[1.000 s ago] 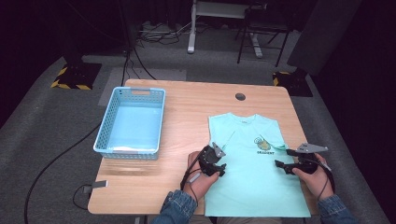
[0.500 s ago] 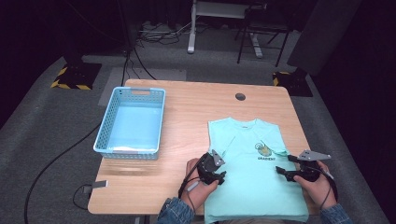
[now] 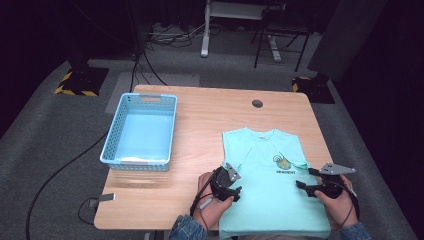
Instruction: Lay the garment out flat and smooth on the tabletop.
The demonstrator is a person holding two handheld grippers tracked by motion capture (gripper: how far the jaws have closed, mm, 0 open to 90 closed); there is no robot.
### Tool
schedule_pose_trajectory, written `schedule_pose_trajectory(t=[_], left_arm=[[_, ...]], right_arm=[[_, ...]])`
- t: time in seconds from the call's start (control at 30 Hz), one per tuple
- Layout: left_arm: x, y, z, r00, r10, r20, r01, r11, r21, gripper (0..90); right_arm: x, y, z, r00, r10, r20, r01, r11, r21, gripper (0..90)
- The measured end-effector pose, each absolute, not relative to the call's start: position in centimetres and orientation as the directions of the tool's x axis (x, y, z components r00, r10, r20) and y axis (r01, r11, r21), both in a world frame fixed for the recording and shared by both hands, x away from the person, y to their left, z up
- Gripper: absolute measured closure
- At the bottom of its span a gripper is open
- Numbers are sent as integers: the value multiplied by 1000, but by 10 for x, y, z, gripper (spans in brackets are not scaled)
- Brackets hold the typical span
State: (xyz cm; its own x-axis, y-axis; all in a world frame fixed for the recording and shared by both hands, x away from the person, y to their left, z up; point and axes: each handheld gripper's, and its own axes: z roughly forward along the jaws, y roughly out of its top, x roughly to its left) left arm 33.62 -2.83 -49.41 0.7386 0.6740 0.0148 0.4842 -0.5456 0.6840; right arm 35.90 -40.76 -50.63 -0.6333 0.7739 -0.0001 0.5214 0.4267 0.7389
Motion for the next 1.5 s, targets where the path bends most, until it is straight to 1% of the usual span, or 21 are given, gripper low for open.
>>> schedule_pose_trajectory(t=[0.13,0.27,0.3,0.53,0.7,0.73,0.93,1.3,1.5], left_arm=[[336,-31,-491,743,669,19,477,-549,686,326],[338,-36,-496,756,654,19,484,-578,657,343],[337,-37,-497,759,651,8,483,-571,663,347],[328,-42,-497,776,631,9,465,-582,667,357],[321,-43,-496,780,626,-14,475,-576,665,364],[320,-43,-496,779,627,-31,482,-567,668,363],[322,-42,-485,767,642,-6,466,-550,694,360],[328,-46,-472,752,659,16,458,-540,706,354],[339,-49,-457,736,676,34,446,-522,727,355]], right_arm=[[358,-408,-506,-638,770,-2,517,431,739,206],[355,-408,-506,-636,772,-1,519,429,740,210],[354,-408,-506,-634,773,-1,520,427,740,210],[342,-412,-506,-627,779,0,525,422,739,210],[338,-417,-506,-636,771,1,519,428,740,210],[337,-418,-506,-641,768,2,517,430,740,210],[338,-418,-506,-642,767,2,516,431,741,210],[337,-418,-506,-643,766,1,515,431,741,210],[337,-418,-506,-643,766,1,515,431,741,210]])
